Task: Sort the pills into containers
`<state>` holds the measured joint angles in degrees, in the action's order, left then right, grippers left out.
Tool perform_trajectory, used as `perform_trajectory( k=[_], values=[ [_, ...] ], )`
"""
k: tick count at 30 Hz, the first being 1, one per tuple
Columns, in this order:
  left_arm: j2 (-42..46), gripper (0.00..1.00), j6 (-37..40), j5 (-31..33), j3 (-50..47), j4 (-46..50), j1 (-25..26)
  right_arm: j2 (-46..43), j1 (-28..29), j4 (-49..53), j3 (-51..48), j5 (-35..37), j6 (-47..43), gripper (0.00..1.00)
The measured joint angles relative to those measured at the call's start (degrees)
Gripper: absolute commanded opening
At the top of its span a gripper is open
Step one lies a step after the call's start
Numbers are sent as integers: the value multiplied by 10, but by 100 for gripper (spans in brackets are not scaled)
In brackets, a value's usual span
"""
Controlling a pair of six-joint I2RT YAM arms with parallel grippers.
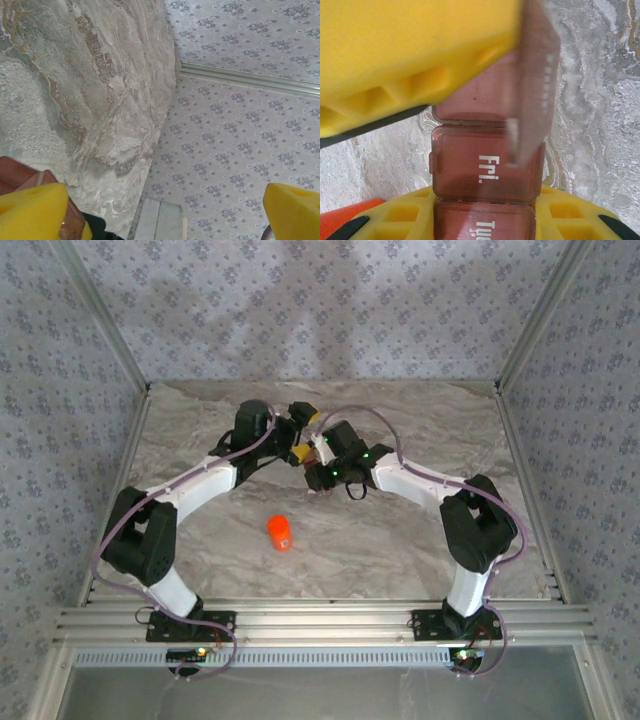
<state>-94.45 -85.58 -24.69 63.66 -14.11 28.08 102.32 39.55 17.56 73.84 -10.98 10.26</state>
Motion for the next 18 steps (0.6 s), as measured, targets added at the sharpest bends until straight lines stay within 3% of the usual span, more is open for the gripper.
perform_trajectory(
  k=[18],
  values=[
    [-107, 100, -11, -8, 46, -18, 5, 14, 0, -9, -42, -5, -1, 28]
  ],
)
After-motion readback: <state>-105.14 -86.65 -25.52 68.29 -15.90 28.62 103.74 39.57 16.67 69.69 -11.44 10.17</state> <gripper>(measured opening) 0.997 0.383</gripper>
